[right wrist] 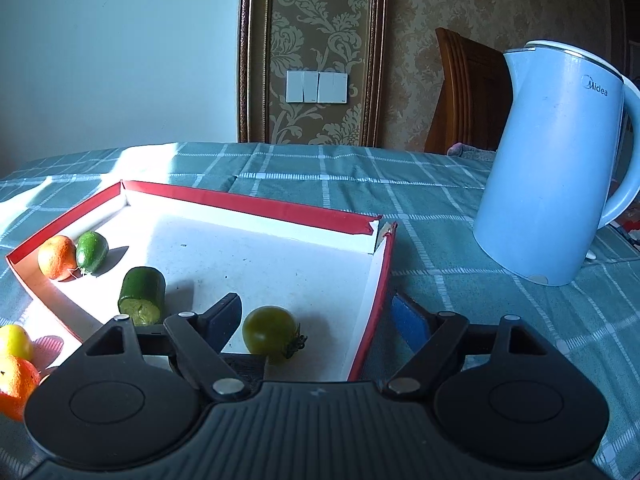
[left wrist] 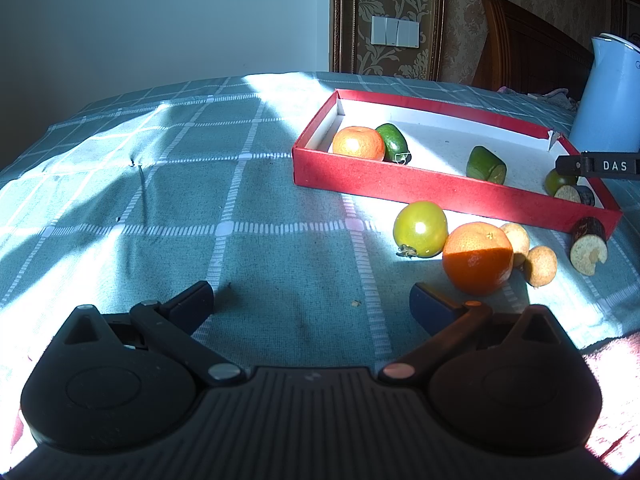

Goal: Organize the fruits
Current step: 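Carry the green tomato into the red tray and open the right gripper, then move the left gripper to the large orange and close on it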

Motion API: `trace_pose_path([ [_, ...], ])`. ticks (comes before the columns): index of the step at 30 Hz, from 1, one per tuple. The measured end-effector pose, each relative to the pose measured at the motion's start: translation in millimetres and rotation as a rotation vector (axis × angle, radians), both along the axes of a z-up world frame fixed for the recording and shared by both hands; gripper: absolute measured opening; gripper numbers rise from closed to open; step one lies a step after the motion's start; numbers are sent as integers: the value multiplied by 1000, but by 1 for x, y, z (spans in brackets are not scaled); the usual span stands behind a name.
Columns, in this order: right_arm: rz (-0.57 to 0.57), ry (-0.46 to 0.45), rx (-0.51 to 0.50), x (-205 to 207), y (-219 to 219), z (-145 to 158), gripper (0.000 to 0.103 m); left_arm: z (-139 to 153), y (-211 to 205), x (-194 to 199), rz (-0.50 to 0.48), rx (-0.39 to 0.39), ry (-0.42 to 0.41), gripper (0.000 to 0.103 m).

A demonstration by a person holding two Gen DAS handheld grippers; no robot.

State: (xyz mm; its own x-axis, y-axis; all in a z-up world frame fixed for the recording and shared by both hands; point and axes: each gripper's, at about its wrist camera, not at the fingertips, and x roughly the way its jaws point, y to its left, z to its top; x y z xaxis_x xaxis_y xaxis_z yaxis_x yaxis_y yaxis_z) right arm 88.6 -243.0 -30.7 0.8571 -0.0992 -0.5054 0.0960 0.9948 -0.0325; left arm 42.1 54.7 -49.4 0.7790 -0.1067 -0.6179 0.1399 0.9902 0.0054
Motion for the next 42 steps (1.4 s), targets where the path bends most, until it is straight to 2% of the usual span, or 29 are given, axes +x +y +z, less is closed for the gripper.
trace_pose_path([
  [6, -22, -56, 36, -20, -8, 5, 84, 0, 0, 0, 0, 0, 0, 103],
  [8, -38, -86, 56, -34, -13, 7, 93, 0, 0, 0, 0, 0, 0, 103],
  [11, -63, -126, 68, -51, -20, 5, 95, 0, -1, 0, -1, 3, -1, 103],
  [14, -80, -123, 69, -57, -25, 2, 95, 3, -3, -6, 15, 17, -30, 103],
  [19, -82, -124, 55, -55, -25, 1, 95, 25, -20, -30, -65, -3, -139, 103],
  [23, -84, -108, 38, -53, -24, -1, 95, 32, -45, -33, -160, -8, -158, 103],
  [26, -86, -103, 41, -53, -25, -2, 95, 27, -63, -31, -185, 38, -169, 102],
  [29, -86, -100, 41, -53, -25, -2, 95, 21, -72, -24, -207, 59, -139, 89],
  [32, -85, -95, 41, -52, -24, -2, 95, 16, -73, -18, -204, 55, -114, 88],
  [35, -84, -90, 41, -51, -24, -3, 95, 13, -73, -18, -213, 55, -116, 79],
  [37, -84, -86, 38, -51, -24, -3, 95, 13, -76, -19, -231, 68, -124, 64],
  [39, -83, -83, 39, -50, -24, -3, 95, 11, -81, -20, -247, 98, -127, 53],
  [42, -83, -81, 38, -51, -25, -3, 95, 9, -86, -21, -256, 136, -146, 53],
])
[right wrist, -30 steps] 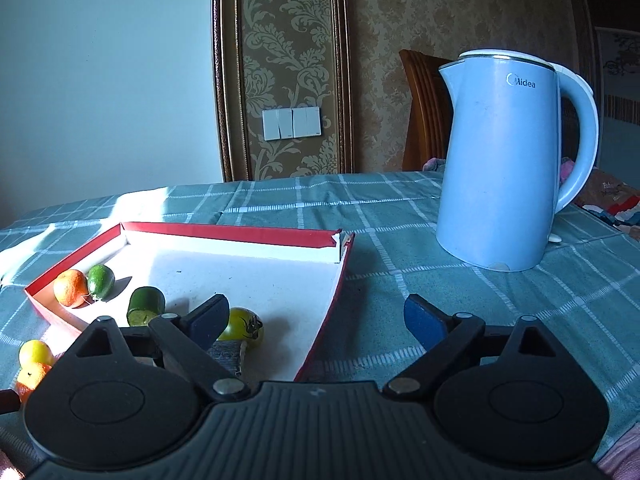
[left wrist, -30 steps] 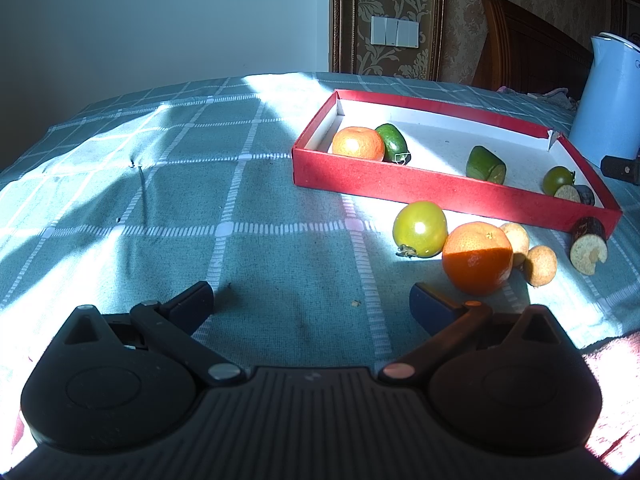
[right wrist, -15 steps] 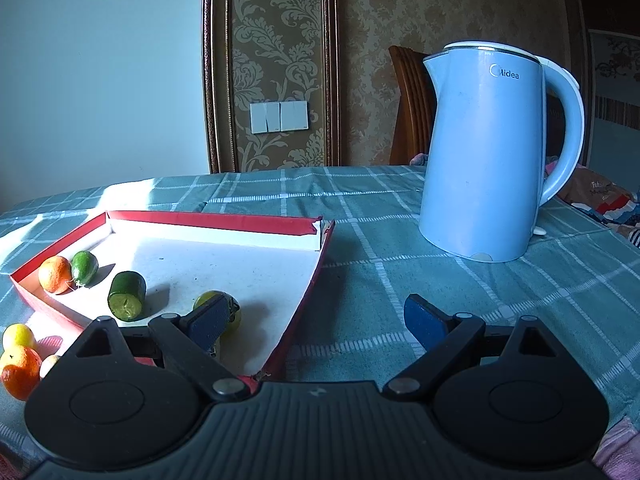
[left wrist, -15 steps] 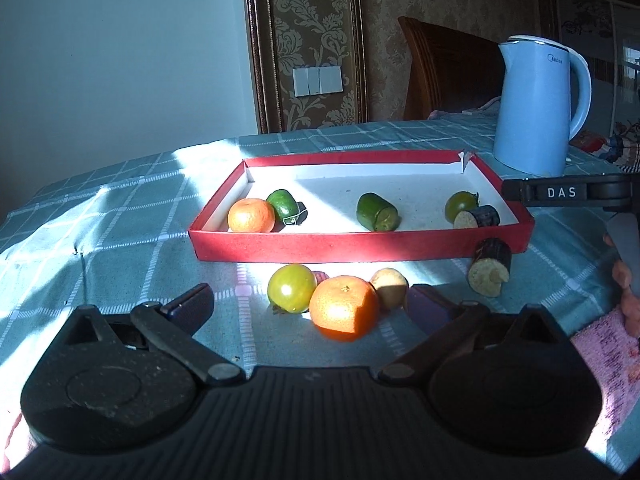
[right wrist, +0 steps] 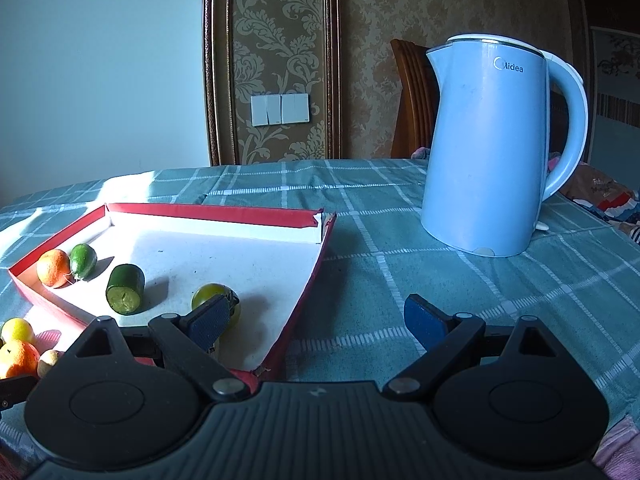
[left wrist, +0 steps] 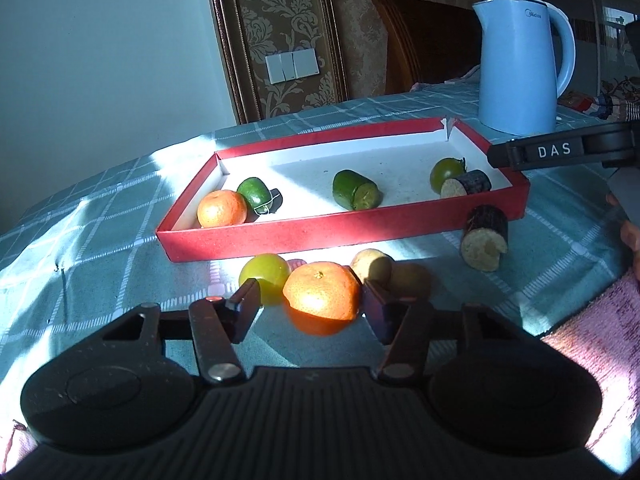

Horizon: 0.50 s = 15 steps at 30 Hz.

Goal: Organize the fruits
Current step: 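Move the left gripper to the large orange and close on it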

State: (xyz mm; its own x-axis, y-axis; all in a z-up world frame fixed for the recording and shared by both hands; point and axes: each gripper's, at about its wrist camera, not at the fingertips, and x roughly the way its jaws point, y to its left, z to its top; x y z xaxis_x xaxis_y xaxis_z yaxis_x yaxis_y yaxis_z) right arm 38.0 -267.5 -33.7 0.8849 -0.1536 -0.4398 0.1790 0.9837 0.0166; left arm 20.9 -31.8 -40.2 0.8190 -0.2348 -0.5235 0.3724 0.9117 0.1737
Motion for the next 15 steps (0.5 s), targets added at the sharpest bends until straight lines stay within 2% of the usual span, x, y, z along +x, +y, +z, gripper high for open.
trace_pose_path([
  [5, 2, 8, 1, 1, 0, -1, 95, 2, -3, -4, -23, -7, 3, 53],
  [10, 3, 14, 0, 3, 0, -2, 95, -2, -12, -9, -35, 46, -19, 52],
  [15, 5, 25, -2, 4, 1, -3, 95, -4, -9, -4, -18, 40, -15, 44],
])
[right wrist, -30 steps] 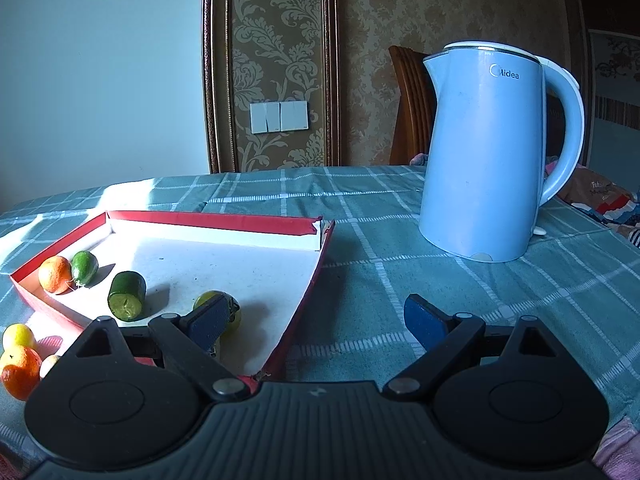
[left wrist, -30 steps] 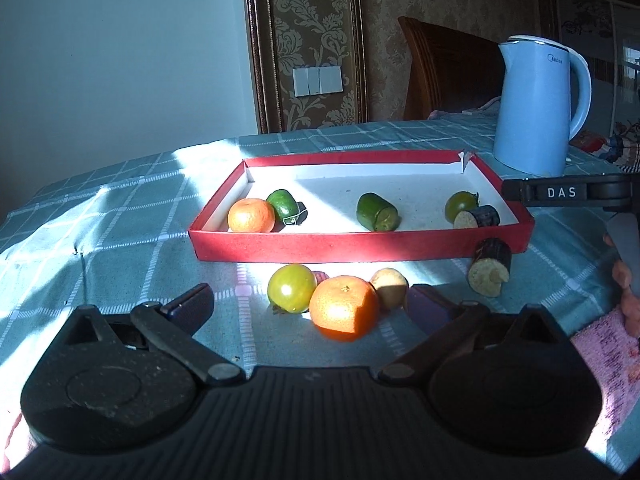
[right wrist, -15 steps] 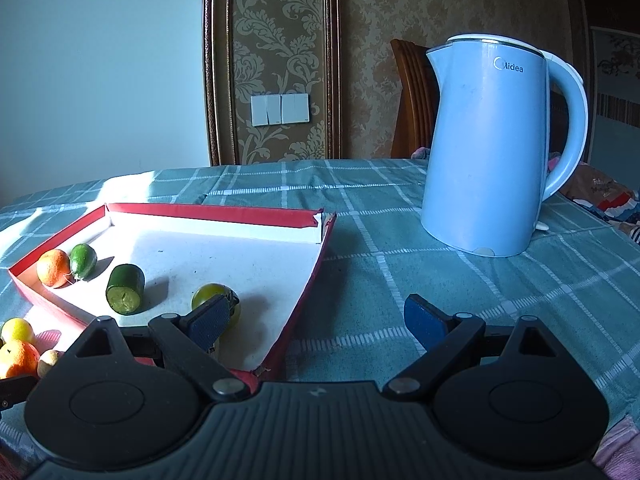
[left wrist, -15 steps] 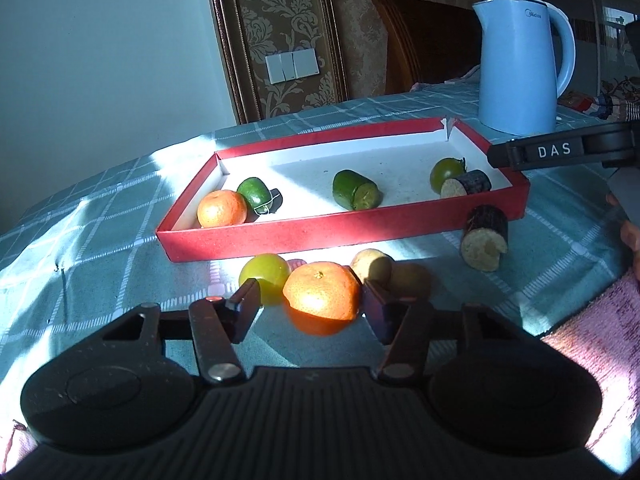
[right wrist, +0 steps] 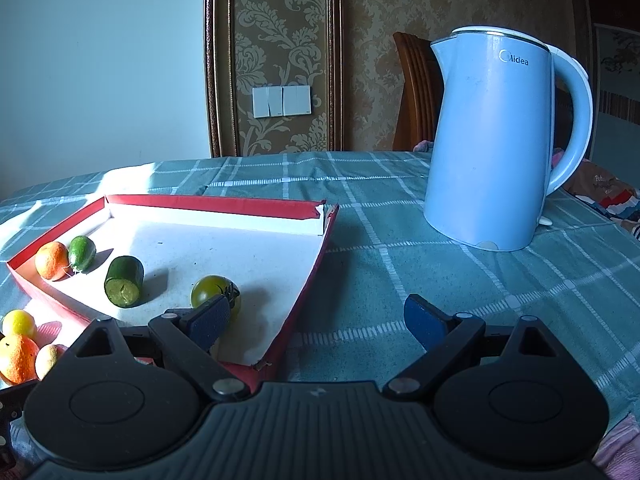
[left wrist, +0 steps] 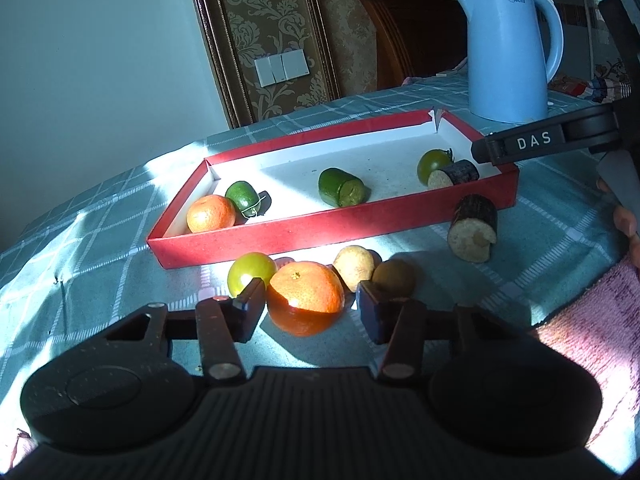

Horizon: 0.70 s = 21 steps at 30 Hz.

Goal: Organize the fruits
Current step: 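Move the left gripper to the large orange and close on it, then carry the orange into the red tray and open the left gripper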

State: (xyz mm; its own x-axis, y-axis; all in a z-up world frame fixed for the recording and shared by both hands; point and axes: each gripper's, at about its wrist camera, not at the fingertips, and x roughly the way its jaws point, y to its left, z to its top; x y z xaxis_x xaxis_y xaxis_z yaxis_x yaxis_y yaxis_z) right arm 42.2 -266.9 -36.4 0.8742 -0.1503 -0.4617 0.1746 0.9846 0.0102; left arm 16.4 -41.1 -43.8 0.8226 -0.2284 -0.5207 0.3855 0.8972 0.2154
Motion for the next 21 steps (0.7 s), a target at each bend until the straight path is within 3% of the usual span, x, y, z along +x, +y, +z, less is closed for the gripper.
trace_pose_path([
  [1, 0, -2, 0, 0, 0, 0, 95, 0, 1, 1, 5, -4, 2, 40],
  [12, 0, 1, -1, 0, 0, 0, 95, 9, 18, -3, -6, -119, 23, 39],
  [21, 0, 2, -1, 0, 0, 0, 95, 19, 22, -2, 0, -135, 0, 38],
])
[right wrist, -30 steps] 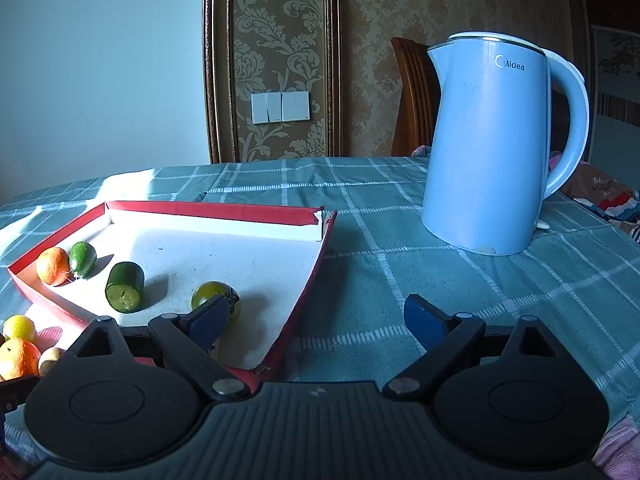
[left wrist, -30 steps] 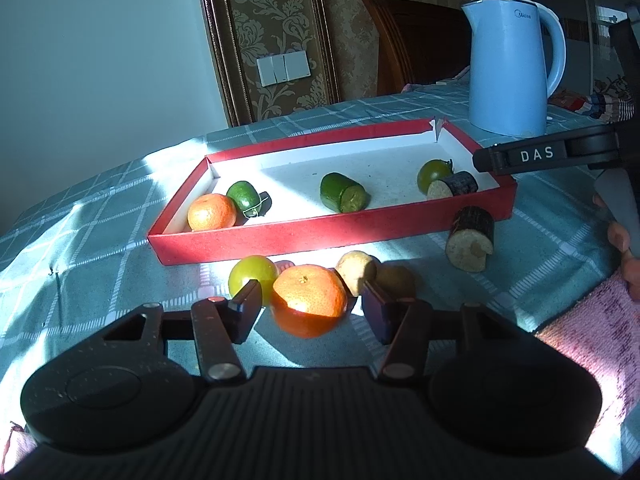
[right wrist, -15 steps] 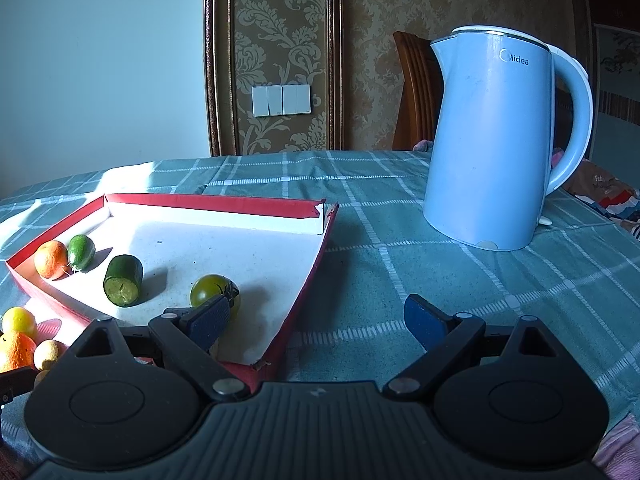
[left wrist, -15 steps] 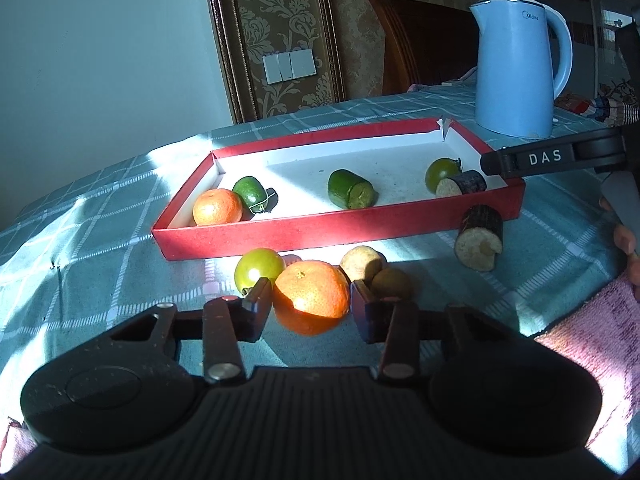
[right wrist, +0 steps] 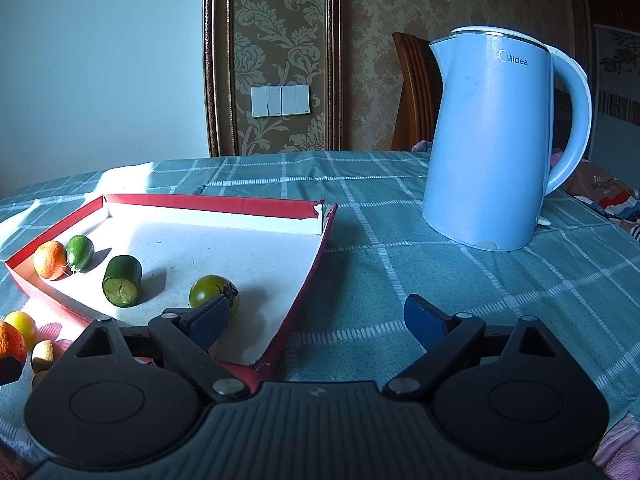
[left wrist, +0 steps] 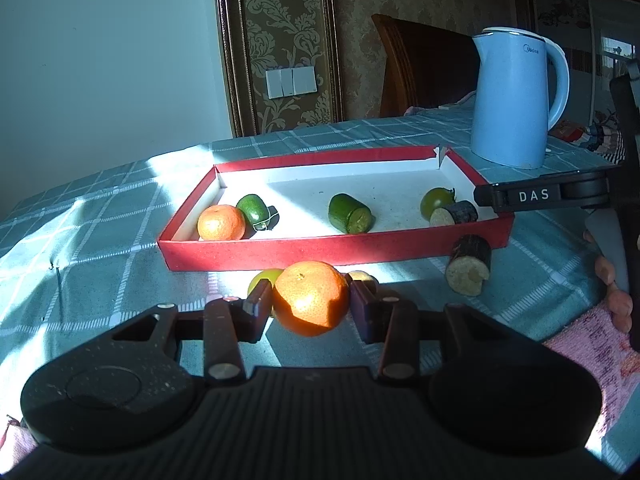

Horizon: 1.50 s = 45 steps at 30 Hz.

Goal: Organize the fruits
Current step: 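Carry the orange into the red tray and open the left gripper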

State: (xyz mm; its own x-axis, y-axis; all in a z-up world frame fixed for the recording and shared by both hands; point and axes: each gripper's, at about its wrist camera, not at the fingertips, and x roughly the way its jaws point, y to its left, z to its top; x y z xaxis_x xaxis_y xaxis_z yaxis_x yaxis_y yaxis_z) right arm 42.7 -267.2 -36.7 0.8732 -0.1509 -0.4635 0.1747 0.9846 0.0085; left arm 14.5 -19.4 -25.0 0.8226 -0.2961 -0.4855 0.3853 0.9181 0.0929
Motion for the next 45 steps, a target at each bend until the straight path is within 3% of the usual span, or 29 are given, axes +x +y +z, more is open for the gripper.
trace_pose_path([
  [11, -5, -5, -4, -1, -1, 1, 95, 26, -10, 43, -1, -20, -37, 38],
  [25, -8, 8, -3, 2, 0, -1, 95, 4, -31, 131, 60, -11, 50, 38],
  [40, -9, 22, 5, 5, -2, -2, 95, -4, -47, 133, 21, 33, 21, 40],
  [45, -7, 31, 5, 6, -1, -3, 95, -3, -44, 132, 43, 28, 17, 51],
])
